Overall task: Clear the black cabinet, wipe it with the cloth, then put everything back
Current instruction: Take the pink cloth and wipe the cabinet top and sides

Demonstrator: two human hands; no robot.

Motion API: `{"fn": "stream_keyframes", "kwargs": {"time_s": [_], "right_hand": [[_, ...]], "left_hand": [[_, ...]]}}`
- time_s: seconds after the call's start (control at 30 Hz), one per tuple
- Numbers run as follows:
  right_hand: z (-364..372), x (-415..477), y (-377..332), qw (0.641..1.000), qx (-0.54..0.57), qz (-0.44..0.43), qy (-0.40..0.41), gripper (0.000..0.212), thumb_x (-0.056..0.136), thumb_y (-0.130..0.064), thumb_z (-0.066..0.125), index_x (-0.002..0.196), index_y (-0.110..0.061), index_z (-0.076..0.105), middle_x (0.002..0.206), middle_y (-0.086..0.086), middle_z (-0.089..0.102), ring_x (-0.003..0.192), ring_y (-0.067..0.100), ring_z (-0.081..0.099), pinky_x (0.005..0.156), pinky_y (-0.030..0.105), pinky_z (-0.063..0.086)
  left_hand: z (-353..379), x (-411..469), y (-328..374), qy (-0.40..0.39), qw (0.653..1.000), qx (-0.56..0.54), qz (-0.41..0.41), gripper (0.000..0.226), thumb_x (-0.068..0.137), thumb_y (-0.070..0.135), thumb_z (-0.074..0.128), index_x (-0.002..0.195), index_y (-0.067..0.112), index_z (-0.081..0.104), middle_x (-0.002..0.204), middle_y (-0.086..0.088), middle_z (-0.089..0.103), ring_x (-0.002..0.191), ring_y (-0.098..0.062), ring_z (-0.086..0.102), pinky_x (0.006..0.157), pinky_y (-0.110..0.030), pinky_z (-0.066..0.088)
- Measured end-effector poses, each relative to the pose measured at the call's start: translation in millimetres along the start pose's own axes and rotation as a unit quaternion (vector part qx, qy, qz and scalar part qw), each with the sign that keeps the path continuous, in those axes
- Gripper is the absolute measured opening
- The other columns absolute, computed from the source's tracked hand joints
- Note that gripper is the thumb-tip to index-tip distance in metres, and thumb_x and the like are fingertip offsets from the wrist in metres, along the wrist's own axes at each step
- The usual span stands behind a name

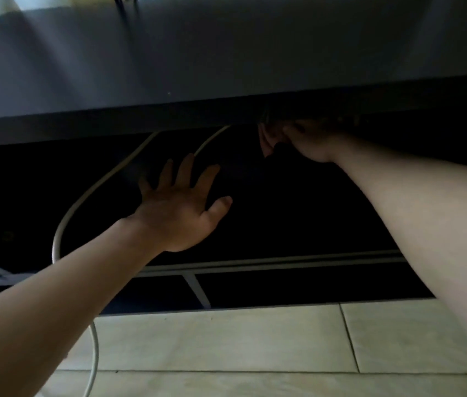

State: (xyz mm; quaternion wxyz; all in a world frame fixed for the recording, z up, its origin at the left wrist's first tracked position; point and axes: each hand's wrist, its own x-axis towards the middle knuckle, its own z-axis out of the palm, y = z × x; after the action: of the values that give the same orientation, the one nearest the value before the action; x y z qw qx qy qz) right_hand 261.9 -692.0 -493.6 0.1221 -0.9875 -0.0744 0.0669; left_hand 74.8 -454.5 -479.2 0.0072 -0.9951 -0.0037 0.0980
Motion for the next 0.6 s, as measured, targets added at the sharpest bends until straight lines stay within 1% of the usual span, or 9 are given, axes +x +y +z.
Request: {"fn": "stream_keyframes", "kwargs": {"time_s": [0.07, 0.13, 0.17, 0.27, 0.37, 0.5, 0.6], "right_hand": [[0, -18, -1, 0.999, -0.037, 0.027, 0.013, 0.076, 0.085, -0.080, 0.005, 0.155, -0.051, 0.006, 0.170, 0.005, 0.003, 0.153, 0.043, 0.000, 0.121, 0.062, -0.003], [0, -44, -2, 0.999, -0.034, 0.038, 0.001, 0.067, 0.093, -0.075, 0.013, 0.156, -0.053, 0.001, 0.169, 0.004, -0.010, 0.152, 0.045, -0.013, 0.119, 0.063, -0.010], [-1, -61, -3, 0.999, -0.031, 0.036, -0.002, 0.066, 0.093, -0.075, 0.014, 0.155, -0.054, -0.001, 0.169, 0.003, -0.013, 0.151, 0.044, -0.015, 0.118, 0.064, -0.011], [3, -112, -10, 0.998, -0.057, 0.028, -0.010, 0.066, 0.091, -0.076, 0.013, 0.152, -0.058, -0.003, 0.169, 0.000, -0.010, 0.153, 0.041, -0.012, 0.118, 0.064, -0.008], [9, -164, -24, 0.996, -0.087, 0.026, -0.011, 0.066, 0.092, -0.075, 0.015, 0.153, -0.056, -0.002, 0.170, 0.001, -0.007, 0.153, 0.040, -0.009, 0.119, 0.063, -0.006], [20, -219, -53, 0.996, -0.086, 0.014, -0.035, 0.067, 0.092, -0.072, 0.013, 0.154, -0.053, -0.008, 0.169, 0.004, -0.014, 0.152, 0.041, -0.018, 0.117, 0.063, -0.013], [26, -238, -74, 0.996, -0.079, 0.005, -0.042, 0.065, 0.095, -0.068, 0.013, 0.152, -0.053, -0.013, 0.168, 0.007, -0.018, 0.150, 0.044, -0.022, 0.115, 0.066, -0.015]], "left_hand": [[0, 0, -1, 0.002, 1.000, -0.005, -0.005, 0.072, 0.092, 0.074, 0.014, 0.155, 0.046, -0.007, 0.167, 0.002, -0.015, 0.154, -0.030, -0.011, 0.119, -0.065, 0.002], [1, 0, -2, 0.005, 1.000, -0.004, -0.006, 0.072, 0.092, 0.075, 0.014, 0.155, 0.047, -0.006, 0.167, 0.001, -0.014, 0.154, -0.031, -0.010, 0.119, -0.065, 0.003], [2, 1, -2, 0.005, 1.000, -0.003, -0.006, 0.073, 0.091, 0.076, 0.013, 0.155, 0.047, -0.006, 0.168, 0.001, -0.013, 0.154, -0.032, -0.009, 0.119, -0.066, 0.003], [1, 0, -2, 0.001, 1.000, -0.007, -0.008, 0.072, 0.092, 0.076, 0.014, 0.155, 0.047, -0.006, 0.168, 0.001, -0.012, 0.154, -0.034, -0.008, 0.118, -0.067, 0.004], [-3, -5, -2, -0.006, 0.999, -0.031, -0.004, 0.070, 0.095, 0.072, 0.017, 0.157, 0.046, -0.004, 0.168, 0.001, -0.013, 0.154, -0.031, -0.010, 0.120, -0.064, 0.001], [-4, -18, -14, 0.005, 0.998, -0.060, 0.007, 0.064, 0.102, 0.062, 0.018, 0.159, 0.041, 0.000, 0.169, 0.006, -0.010, 0.155, -0.023, -0.008, 0.123, -0.056, -0.001], [-2, -24, -36, 0.039, 0.998, -0.046, -0.001, 0.063, 0.104, 0.053, 0.022, 0.161, 0.032, 0.004, 0.169, 0.005, -0.003, 0.155, -0.023, -0.003, 0.124, -0.050, 0.001]]}}
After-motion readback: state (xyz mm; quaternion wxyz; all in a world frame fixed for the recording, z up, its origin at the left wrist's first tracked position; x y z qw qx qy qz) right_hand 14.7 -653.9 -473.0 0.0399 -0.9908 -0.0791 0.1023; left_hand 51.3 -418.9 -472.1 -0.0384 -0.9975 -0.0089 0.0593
